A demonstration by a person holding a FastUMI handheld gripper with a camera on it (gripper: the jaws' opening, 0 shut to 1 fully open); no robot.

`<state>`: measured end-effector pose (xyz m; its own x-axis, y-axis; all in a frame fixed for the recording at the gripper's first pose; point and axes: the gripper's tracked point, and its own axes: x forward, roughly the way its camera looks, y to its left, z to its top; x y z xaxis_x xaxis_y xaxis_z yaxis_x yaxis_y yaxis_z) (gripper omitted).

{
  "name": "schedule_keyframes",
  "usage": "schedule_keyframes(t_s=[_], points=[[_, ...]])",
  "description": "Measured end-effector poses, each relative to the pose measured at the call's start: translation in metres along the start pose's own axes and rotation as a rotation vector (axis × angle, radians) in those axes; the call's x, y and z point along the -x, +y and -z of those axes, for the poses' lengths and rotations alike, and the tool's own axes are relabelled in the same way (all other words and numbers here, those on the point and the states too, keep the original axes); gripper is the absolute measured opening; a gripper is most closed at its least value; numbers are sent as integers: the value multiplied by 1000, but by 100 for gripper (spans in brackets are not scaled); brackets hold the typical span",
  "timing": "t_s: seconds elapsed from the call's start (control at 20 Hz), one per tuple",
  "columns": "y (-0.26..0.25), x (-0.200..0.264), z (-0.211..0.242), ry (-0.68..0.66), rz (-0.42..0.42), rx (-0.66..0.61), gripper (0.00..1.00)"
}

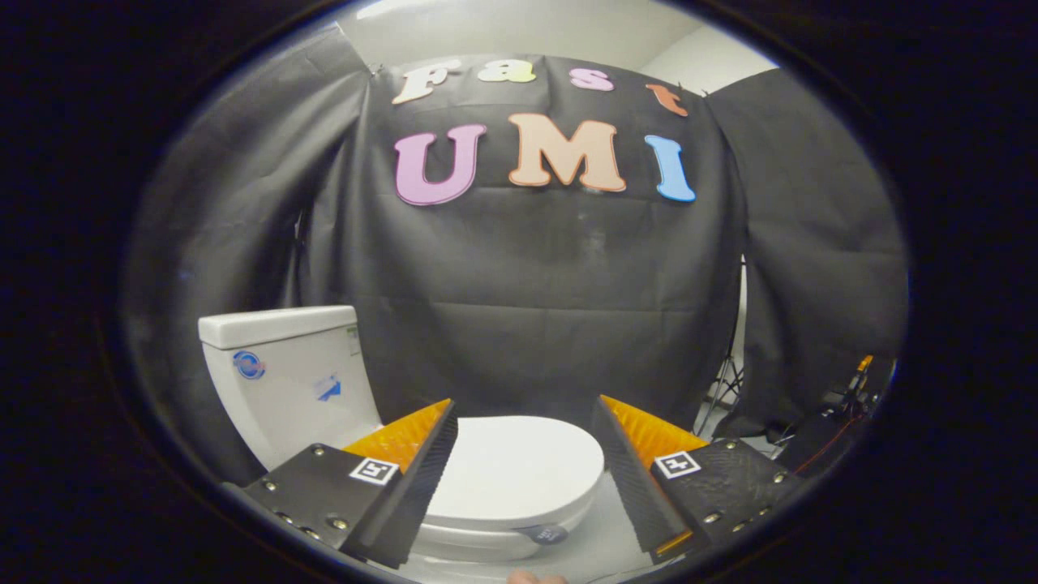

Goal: Open the toilet lid.

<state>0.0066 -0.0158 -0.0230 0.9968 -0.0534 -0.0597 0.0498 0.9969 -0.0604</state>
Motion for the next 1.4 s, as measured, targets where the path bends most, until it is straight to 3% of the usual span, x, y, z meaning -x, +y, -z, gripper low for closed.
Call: schedule_keyframes(t_s=[0.35, 0.75, 1.15, 1.25, 1.4], points=[[-36, -12, 52, 161, 40, -125, 99], [-63, -14, 166, 497, 90, -307, 98], [-57, -13, 240, 676, 112, -617, 97], [-53, -14, 254, 719, 120, -679, 80], [-42, -21, 264, 749, 101, -759, 80]])
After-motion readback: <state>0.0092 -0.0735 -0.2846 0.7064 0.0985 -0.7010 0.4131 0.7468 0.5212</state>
